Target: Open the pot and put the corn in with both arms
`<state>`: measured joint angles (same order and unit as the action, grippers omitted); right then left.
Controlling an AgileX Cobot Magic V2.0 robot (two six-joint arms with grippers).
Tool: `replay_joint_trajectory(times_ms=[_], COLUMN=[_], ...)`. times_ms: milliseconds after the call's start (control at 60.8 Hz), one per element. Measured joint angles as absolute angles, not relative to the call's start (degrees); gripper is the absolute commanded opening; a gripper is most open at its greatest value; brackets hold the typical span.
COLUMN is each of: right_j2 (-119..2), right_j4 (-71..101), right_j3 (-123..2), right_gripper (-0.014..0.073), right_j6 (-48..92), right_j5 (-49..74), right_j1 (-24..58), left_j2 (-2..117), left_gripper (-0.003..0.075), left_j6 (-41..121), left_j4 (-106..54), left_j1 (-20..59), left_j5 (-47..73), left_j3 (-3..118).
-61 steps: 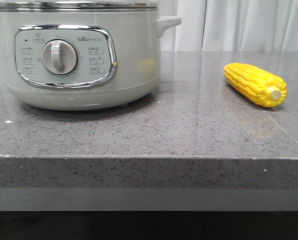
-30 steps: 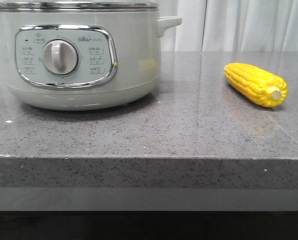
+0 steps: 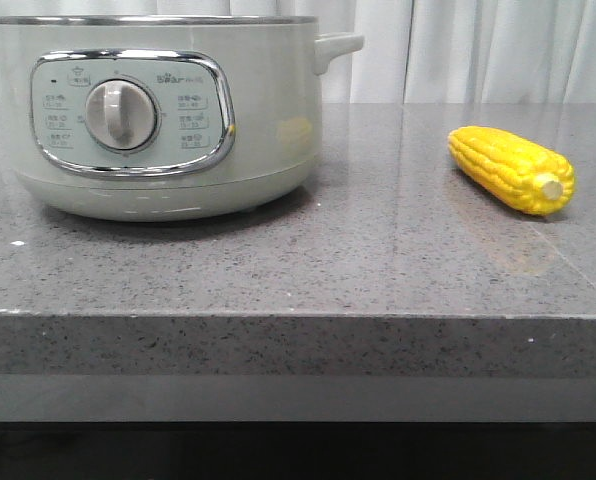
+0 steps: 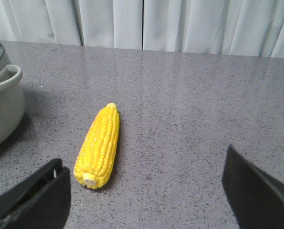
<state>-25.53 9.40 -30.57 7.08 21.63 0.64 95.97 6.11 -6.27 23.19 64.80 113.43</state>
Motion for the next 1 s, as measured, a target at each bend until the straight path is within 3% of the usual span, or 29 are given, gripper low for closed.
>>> replay_joint_trajectory(times_ms=[164, 542, 1003], right_j2=[-25.53, -27.59, -45.66], right_j4=[9.40, 9.40, 9.75], right_j3=[-30.57, -30.70, -32.13], right_gripper=[0.0654, 0.0654, 0.0654], right_j6=[7.08, 7.08, 7.08], right_j5=[21.63, 21.63, 18.75], right_j1=[0.64, 0.64, 0.64], left_j2=[89.47, 65.04, 33.34], left_gripper=[0.0155, 0.0155, 0.0155], left_j6=[7.60, 8.47, 8.47], left_j4=[-6.27, -6.27, -6.38], left_j1=[23.19, 23.19, 23.19], left_j5=[62.97, 55.84, 52.38], left_j3=[108.40, 79.29, 50.11])
